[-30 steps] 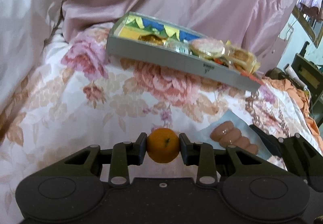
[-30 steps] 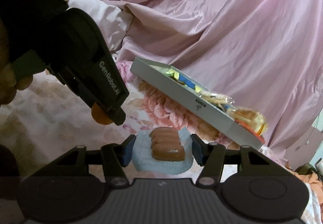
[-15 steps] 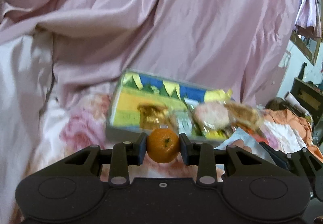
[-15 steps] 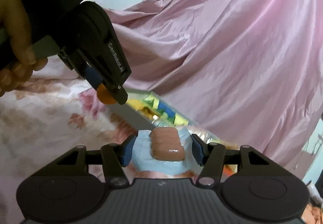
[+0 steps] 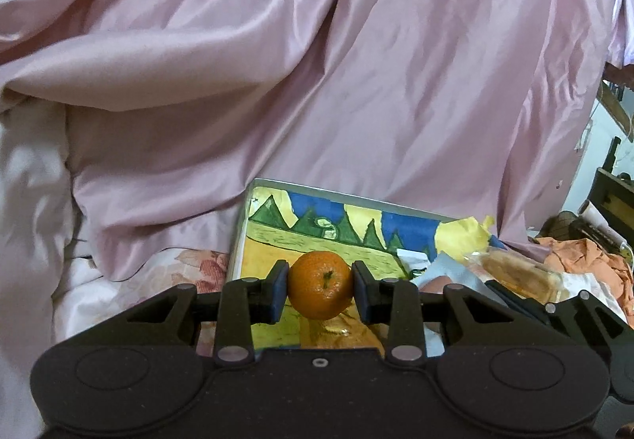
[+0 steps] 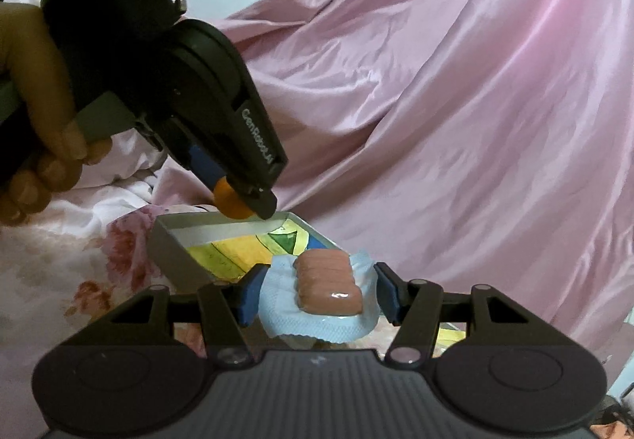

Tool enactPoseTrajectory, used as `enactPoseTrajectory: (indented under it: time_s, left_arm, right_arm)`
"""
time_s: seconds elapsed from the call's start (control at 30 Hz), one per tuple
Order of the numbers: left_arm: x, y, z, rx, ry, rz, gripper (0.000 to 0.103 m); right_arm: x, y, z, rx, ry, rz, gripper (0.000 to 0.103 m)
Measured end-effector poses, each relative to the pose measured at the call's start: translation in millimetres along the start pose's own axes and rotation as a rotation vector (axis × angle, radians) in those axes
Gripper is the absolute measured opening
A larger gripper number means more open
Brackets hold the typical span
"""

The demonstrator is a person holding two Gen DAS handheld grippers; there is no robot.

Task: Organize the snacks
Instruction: 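Lift the orange and sweets pack and carry them over the grey tray, then open both tools to release the orange and sweets pack into the tray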

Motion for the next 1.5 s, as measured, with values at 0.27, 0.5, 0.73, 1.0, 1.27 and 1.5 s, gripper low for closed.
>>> enactPoseTrajectory:
  time_s: [0.27,0.5,0.73,1.0,1.27,1.5]
  left_arm:
    - [-14,-9,-21,-0.019,0.005,0.038,0.036]
    - [-20,-14,-27,-0.019,0.007,0.062,0.036]
    - [-20,-16,-31,-0.028,0.006,0.075,0.036]
    - [-22,-18,-32,-0.027,0.016,0.109,0.049]
    - [-19,-14,-22,0.006,0.010,0.130,0.075]
    - [-15,-6,-2,0.053,0.019,0.141,0.094]
  right_arm:
    - [-5,-4,-30,-0.045,0.017,-0.057,0.062]
    - [-8,-10,-41,-0.068,0.031,-0.078,0.063]
    - [-10,-12,-46,-0.094,0.049,-0.105,0.063]
    - [-8,-11,-51,-0.110,0.048,-0.120,0.066]
    - [-2,-9,-49,-0.110,0.024,-0.142,0.084]
    - [12,-1,-37,-0.096,-0.002,-0.170,0.093]
Point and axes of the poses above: each gripper's, at about its wrist camera, not at the fingertips, and z roughly against the way its jaws point, x to its right, y to its top, the point moved 7 cm from there along -z, roughly the way its jaws point, and after that the axes turned 12 degrees about -y, right-handed, at the moved point
